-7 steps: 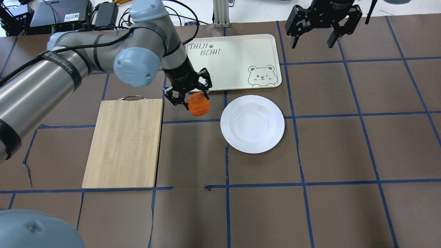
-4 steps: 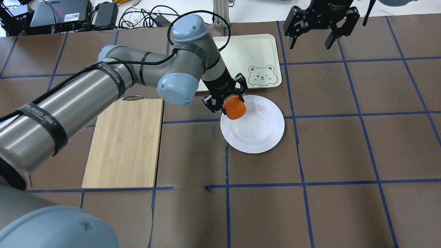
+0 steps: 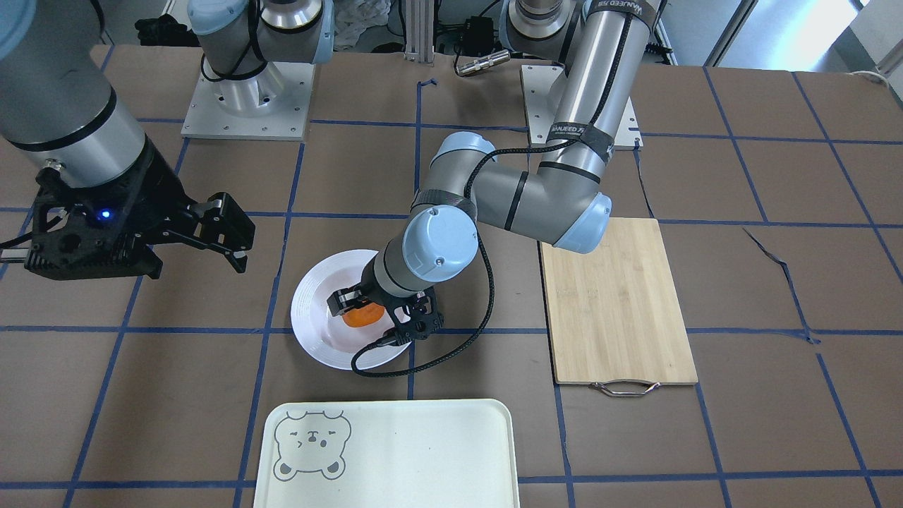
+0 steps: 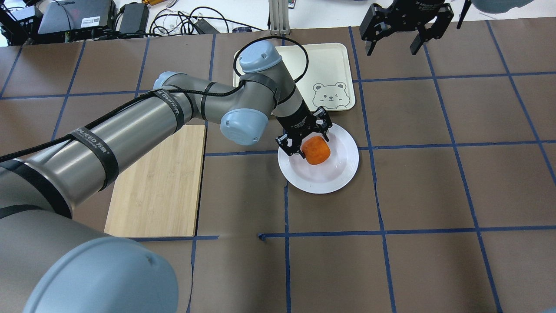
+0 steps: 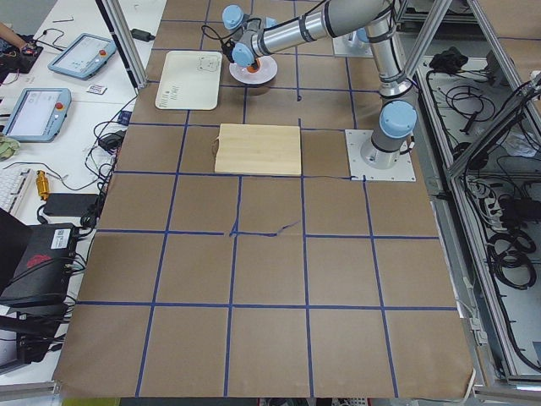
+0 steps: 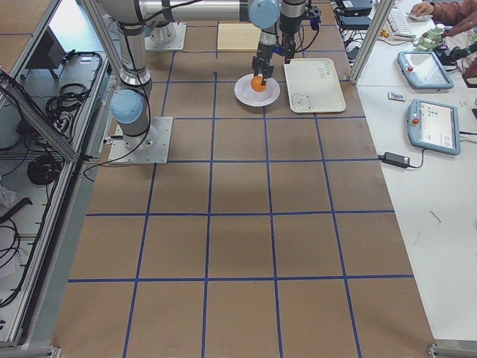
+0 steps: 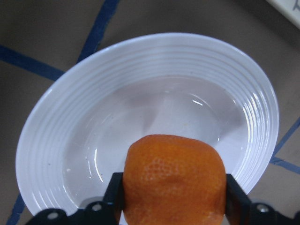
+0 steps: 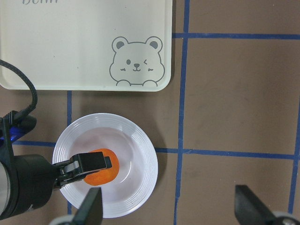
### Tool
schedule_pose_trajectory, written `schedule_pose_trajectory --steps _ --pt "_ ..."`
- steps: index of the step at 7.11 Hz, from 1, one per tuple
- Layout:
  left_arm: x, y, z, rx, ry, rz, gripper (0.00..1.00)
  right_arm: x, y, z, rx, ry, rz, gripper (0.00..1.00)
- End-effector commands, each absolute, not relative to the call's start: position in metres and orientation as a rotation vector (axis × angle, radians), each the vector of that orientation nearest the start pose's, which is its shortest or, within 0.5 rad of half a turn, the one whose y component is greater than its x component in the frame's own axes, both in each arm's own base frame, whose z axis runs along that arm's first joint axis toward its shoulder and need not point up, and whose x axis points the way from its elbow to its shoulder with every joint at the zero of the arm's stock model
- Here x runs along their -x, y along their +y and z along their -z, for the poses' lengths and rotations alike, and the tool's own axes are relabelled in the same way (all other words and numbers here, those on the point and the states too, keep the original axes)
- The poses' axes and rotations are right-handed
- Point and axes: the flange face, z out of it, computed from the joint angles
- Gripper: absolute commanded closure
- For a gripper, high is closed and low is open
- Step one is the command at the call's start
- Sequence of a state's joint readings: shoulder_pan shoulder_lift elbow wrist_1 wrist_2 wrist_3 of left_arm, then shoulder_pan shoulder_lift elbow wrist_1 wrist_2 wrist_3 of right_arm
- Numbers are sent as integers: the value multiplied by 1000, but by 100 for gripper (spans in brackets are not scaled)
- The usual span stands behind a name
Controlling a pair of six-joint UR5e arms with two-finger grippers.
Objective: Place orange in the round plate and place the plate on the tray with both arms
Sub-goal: 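Carry the orange with the left gripper onto the white plate and release, then raise the left gripper away while the right gripper reaches toward the plate rim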
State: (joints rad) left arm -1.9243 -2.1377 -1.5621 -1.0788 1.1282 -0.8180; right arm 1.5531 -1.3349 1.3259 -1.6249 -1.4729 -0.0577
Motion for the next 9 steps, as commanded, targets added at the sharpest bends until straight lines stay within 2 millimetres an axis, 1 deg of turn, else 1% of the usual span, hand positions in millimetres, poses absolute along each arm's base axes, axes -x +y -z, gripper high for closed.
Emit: schedule_pose_trajectory --steps 1,2,3,4,5,6,7,8,9 --pt "376 -556 -242 802 3309 -418 0 -126 -604 -453 46 2995 39 0" --pt "344 -568 -262 818 3240 -356 0 -127 -605 -430 30 2905 27 0" --pt "310 -578 -287 674 3229 -321 0 -121 -602 -405 -9 2843 8 0" --pt "264 -589 -318 574 3231 -368 0 -122 -596 -376 -11 2827 15 0" --pt "230 -592 -364 476 3259 -372 0 -127 -587 -342 -17 2736 18 0" --pt "205 -578 -409 366 3223 -431 0 -124 -575 -309 -26 2674 67 0" --pt "197 -551 -449 364 3183 -527 0 -122 -560 -280 -38 2670 93 0" --pt "192 -528 -483 346 3150 -493 0 -119 -551 -263 -31 2671 112 0" --pt "194 -514 -513 360 3173 -377 0 -109 -544 -251 -58 2648 86 0"
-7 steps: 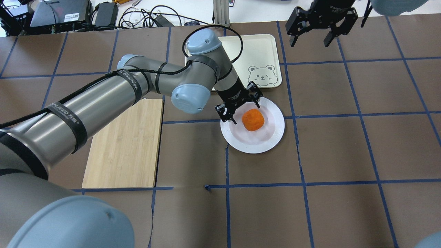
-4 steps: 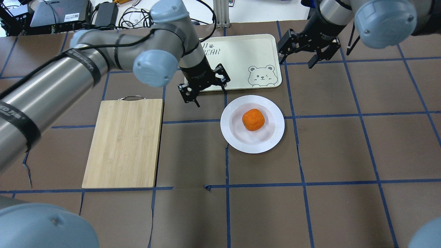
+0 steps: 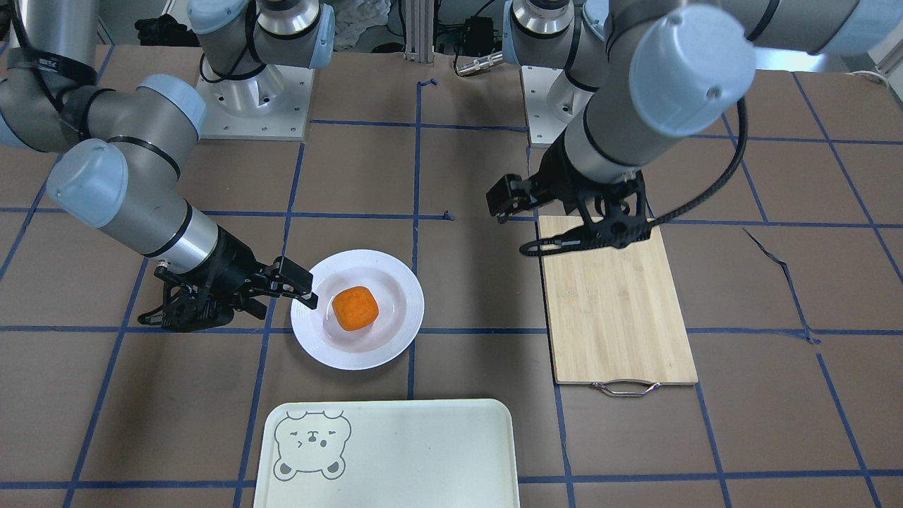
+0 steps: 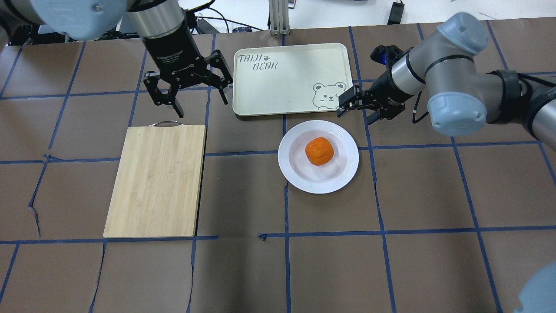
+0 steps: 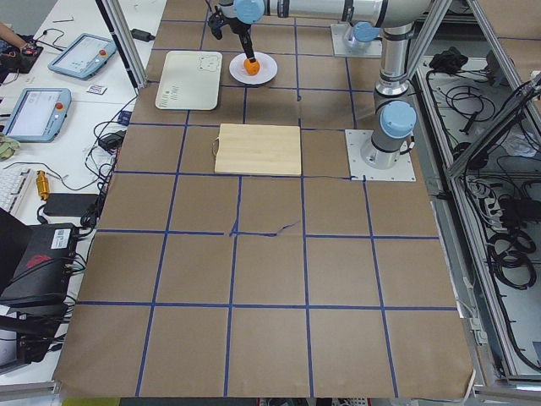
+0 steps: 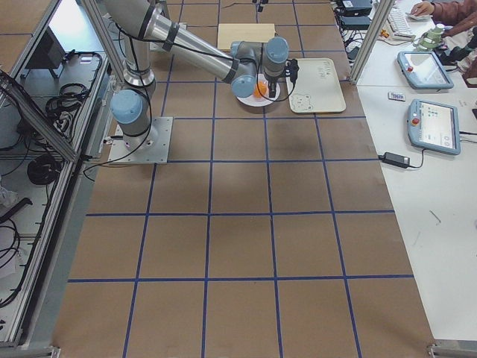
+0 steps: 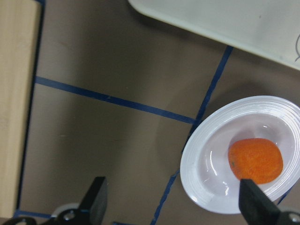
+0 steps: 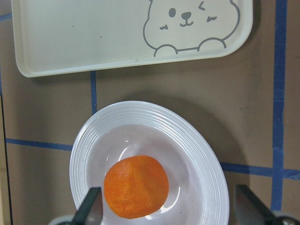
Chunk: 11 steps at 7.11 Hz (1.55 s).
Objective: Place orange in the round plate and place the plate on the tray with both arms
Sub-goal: 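Raise the left gripper away while the right gripper reaches toward the plate rim, then grip the plate rim nearest the right gripper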
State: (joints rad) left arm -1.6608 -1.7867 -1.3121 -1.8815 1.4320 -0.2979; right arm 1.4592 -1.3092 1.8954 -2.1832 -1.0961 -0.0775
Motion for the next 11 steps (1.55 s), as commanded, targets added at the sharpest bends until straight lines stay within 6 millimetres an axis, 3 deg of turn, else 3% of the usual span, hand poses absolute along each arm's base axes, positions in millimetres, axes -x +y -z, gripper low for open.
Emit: schedule_pose_trajectory --steps 1,2,3,4,5,6,7,9,10,11 --pt "189 -516 -519 327 3175 -239 0 -116 -539 -240 -61 2538 85 0" --pt "185 -522 -509 324 3141 -202 0 -108 -539 -224 -78 2520 106 0" --pt "187 -539 -508 310 3167 -29 0 -101 -530 -210 -111 2513 91 0" --pt "179 -549 -512 273 3147 138 0 -95 -529 -208 -92 2524 156 0" --pt "174 -545 -506 145 3090 134 0 -90 -531 -208 -104 2524 165 0" --pt "174 -541 -501 138 3089 122 0 -92 -523 -196 -111 2514 128 0" --pt "173 -539 -502 141 3089 124 0 -94 -510 -168 -114 2509 97 0" --pt "173 -539 -503 143 3097 125 0 -98 -509 -161 -114 2511 100 1" --pt "174 -539 -503 141 3097 125 0 -100 -508 -160 -111 2513 97 14" --pt "174 -539 -504 141 3097 128 0 -103 -508 -162 -101 2504 97 45"
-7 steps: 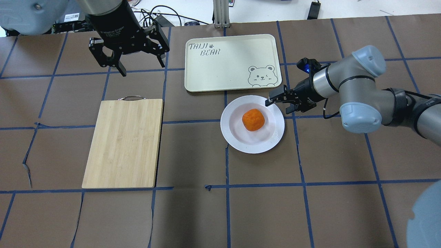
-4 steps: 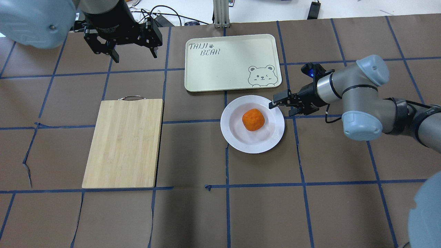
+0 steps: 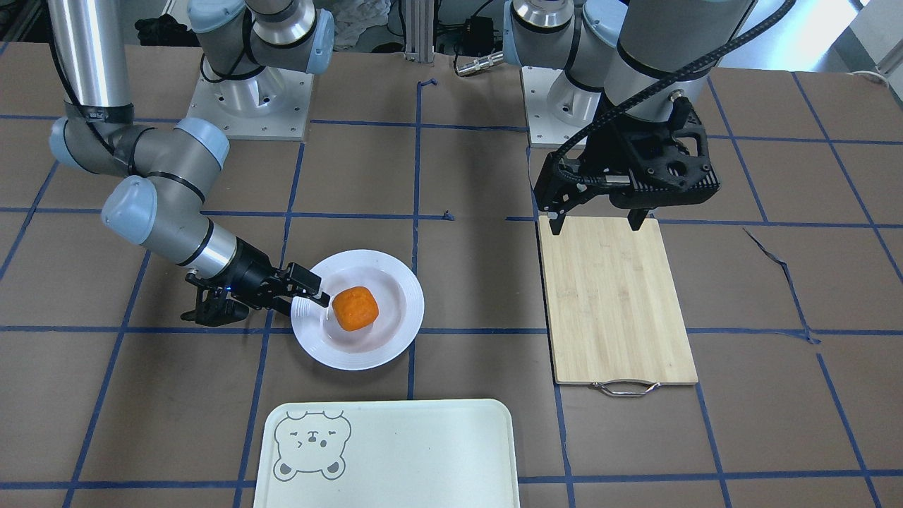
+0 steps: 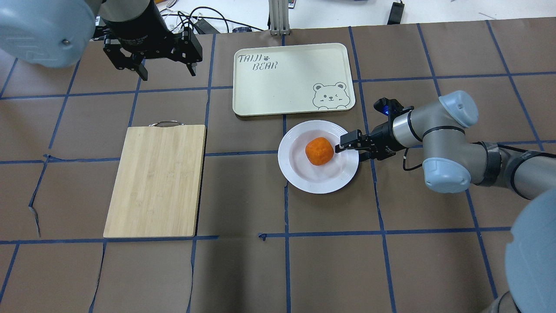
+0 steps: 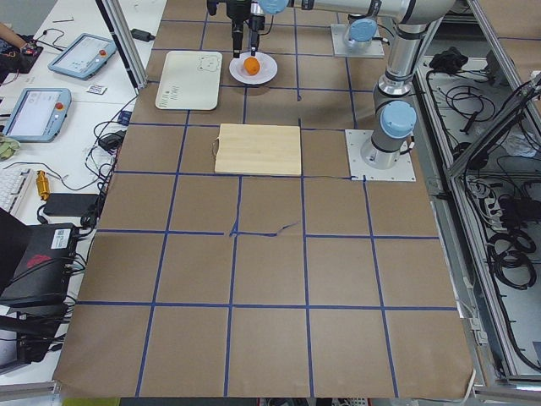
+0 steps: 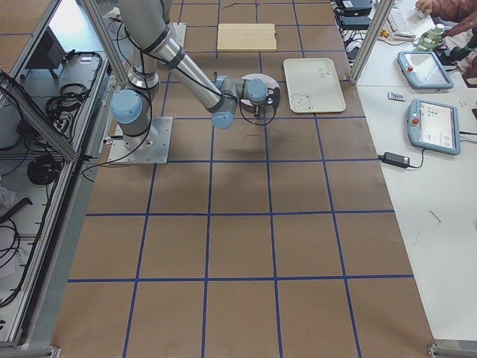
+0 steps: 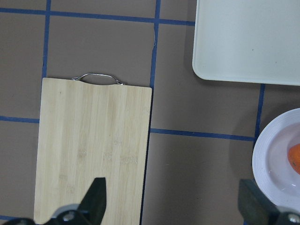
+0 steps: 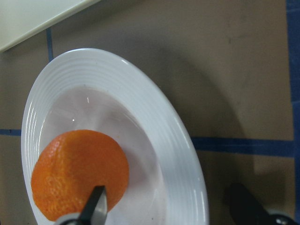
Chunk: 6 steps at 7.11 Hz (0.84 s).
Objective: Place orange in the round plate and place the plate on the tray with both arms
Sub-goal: 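Grip the plate rim nearest the right gripper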
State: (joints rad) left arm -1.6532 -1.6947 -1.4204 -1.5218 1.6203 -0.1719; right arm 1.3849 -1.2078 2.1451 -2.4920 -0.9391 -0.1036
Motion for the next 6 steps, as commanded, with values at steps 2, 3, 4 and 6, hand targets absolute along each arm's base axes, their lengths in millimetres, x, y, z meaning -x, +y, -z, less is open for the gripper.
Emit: schedule_pose_trajectory --steps 2,3,4,6 --pt "173 -538 -505 143 3098 132 0 -121 -505 -164 -55 2464 96 74" --pt "173 -538 -505 146 3098 132 0 -122 -502 -161 -52 2465 86 82" --pt "173 -538 -505 148 3100 130 0 -122 -500 -159 -49 2466 85 85" --pt "173 -539 -507 162 3103 136 0 -125 -503 -164 -44 2466 98 85"
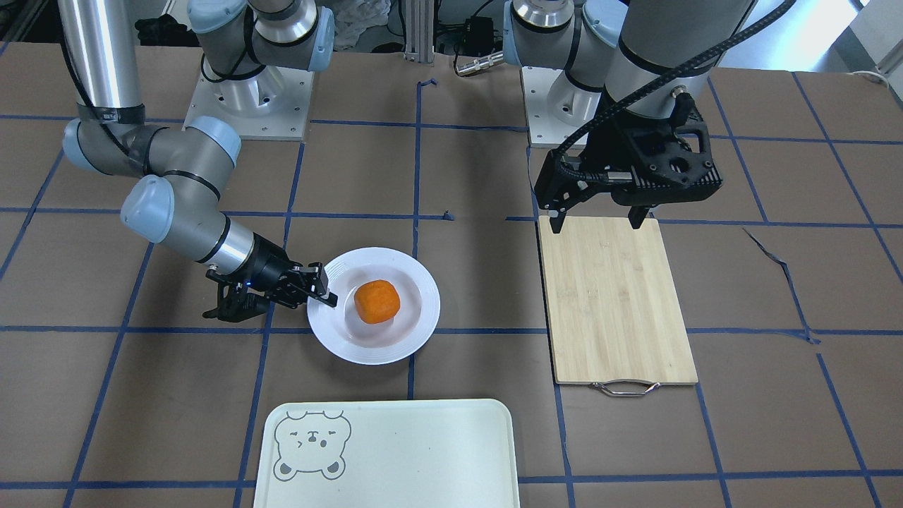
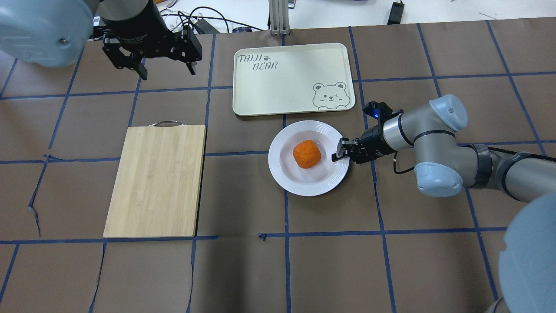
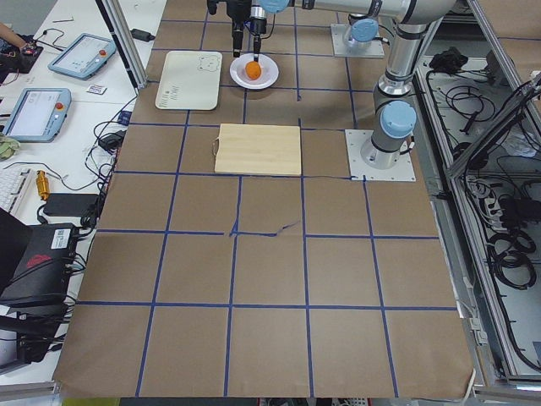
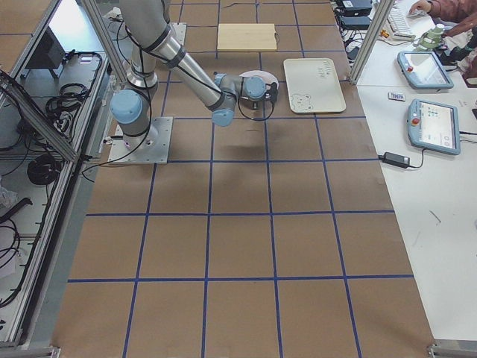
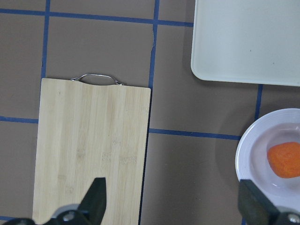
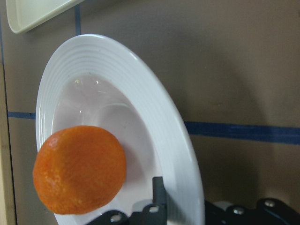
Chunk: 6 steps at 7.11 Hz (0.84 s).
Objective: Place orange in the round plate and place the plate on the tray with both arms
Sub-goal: 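Grip the plate rim nearest the right gripper, then lift the plate with the right gripper and carry it onto the bear tray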
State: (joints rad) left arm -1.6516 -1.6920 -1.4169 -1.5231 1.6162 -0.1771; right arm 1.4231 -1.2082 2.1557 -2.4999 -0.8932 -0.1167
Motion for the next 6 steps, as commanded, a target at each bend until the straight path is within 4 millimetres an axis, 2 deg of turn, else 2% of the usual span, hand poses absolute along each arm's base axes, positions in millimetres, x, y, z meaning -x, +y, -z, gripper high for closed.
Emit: schedule_pose_trajectory --steps 1,2,3,6 --pt "172 -538 -508 162 3103 139 0 -124 -509 -176 -48 2464 125 85" --pt "173 -539 -507 165 3103 136 0 -120 -523 -188 -71 2469 157 86" --pt "173 -539 -507 165 3103 136 0 -118 -538 -203 -165 2463 165 87" --pt "172 -538 -507 167 3103 136 0 -120 -539 -197 -193 2385 115 94"
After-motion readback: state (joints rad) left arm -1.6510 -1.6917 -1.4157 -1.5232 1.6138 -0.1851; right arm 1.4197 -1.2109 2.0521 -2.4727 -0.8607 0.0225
